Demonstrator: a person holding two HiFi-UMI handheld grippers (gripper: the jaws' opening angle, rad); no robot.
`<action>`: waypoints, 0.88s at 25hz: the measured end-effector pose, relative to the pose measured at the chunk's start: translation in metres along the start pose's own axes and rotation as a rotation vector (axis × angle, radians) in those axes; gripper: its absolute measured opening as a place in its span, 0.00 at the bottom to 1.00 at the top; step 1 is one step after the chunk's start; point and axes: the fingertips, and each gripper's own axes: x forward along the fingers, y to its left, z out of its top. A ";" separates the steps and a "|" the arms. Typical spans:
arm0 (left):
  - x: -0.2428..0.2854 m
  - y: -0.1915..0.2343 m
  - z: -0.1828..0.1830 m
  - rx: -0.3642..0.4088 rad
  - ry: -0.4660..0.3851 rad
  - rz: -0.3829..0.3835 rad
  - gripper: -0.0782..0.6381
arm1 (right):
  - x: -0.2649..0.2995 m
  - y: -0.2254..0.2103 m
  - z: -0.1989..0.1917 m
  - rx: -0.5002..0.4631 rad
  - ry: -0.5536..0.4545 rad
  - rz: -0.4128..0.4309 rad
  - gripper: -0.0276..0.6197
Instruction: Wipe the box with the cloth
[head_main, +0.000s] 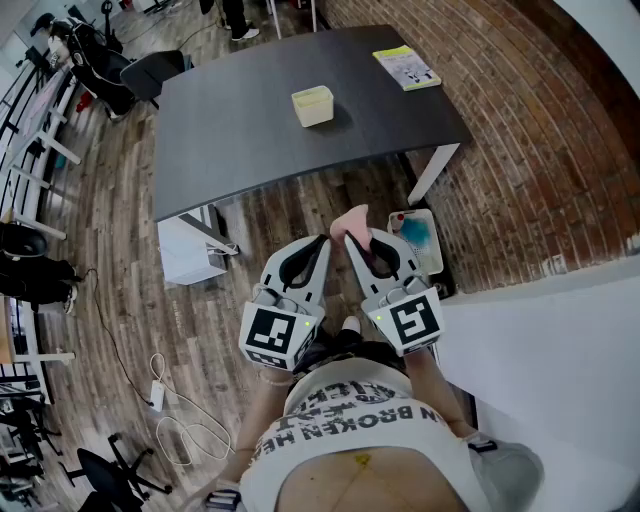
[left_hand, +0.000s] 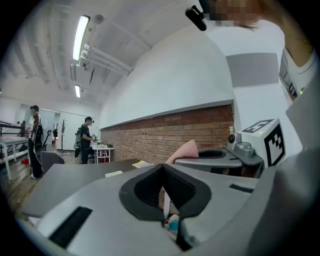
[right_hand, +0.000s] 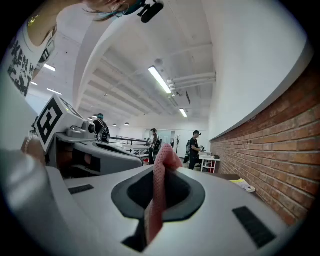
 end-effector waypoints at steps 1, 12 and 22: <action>0.001 0.000 0.000 -0.001 -0.001 0.001 0.12 | 0.000 -0.001 0.001 0.012 -0.011 0.000 0.07; 0.023 0.012 -0.010 -0.053 -0.005 0.008 0.12 | -0.007 -0.049 -0.018 0.020 0.025 -0.029 0.07; 0.084 0.077 -0.013 -0.073 -0.003 -0.019 0.12 | 0.070 -0.085 -0.029 0.013 0.045 -0.035 0.07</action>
